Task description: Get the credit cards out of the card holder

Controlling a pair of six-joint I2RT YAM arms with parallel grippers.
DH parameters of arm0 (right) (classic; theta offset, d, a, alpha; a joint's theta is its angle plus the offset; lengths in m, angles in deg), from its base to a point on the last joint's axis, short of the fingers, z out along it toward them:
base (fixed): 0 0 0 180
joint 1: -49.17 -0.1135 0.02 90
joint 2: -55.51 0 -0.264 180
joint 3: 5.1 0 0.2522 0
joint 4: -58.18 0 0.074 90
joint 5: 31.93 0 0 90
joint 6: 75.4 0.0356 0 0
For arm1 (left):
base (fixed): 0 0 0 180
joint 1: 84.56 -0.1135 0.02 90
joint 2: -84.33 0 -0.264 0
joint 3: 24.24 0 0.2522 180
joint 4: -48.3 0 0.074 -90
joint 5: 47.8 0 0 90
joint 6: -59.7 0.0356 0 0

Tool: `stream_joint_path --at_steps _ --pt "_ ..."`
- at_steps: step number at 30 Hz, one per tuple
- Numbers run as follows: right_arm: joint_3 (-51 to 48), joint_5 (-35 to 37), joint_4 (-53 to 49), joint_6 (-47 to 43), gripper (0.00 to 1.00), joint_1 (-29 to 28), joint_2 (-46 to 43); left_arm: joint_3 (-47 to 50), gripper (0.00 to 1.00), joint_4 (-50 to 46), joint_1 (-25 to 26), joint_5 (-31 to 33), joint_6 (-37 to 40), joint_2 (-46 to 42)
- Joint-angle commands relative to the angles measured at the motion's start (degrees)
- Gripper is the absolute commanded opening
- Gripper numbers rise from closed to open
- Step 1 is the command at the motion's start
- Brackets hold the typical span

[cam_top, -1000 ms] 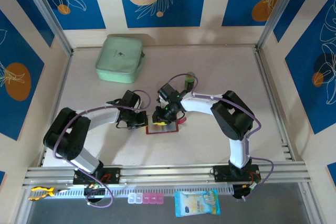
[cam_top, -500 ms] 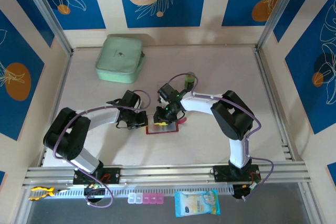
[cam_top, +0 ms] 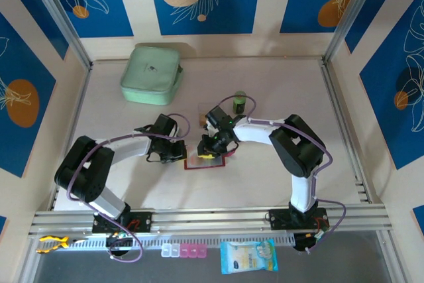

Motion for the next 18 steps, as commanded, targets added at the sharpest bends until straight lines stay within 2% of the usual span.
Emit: stream_joint_path --at_steps 1,9,18 --pt "-2.66 -3.43 2.25 0.48 0.24 0.86 -0.76 -1.09 0.09 -3.25 -0.72 2.09 0.08 -2.04" --pt "-6.69 -7.38 7.51 1.58 0.23 2.6 -0.8 -2.21 0.14 -2.72 -0.54 0.03 -2.68 -5.05" --pt "-9.73 -9.41 11.37 2.4 0.23 4.01 -1.06 -2.06 0.3 5.33 1.9 -4.74 -9.15 -3.05"
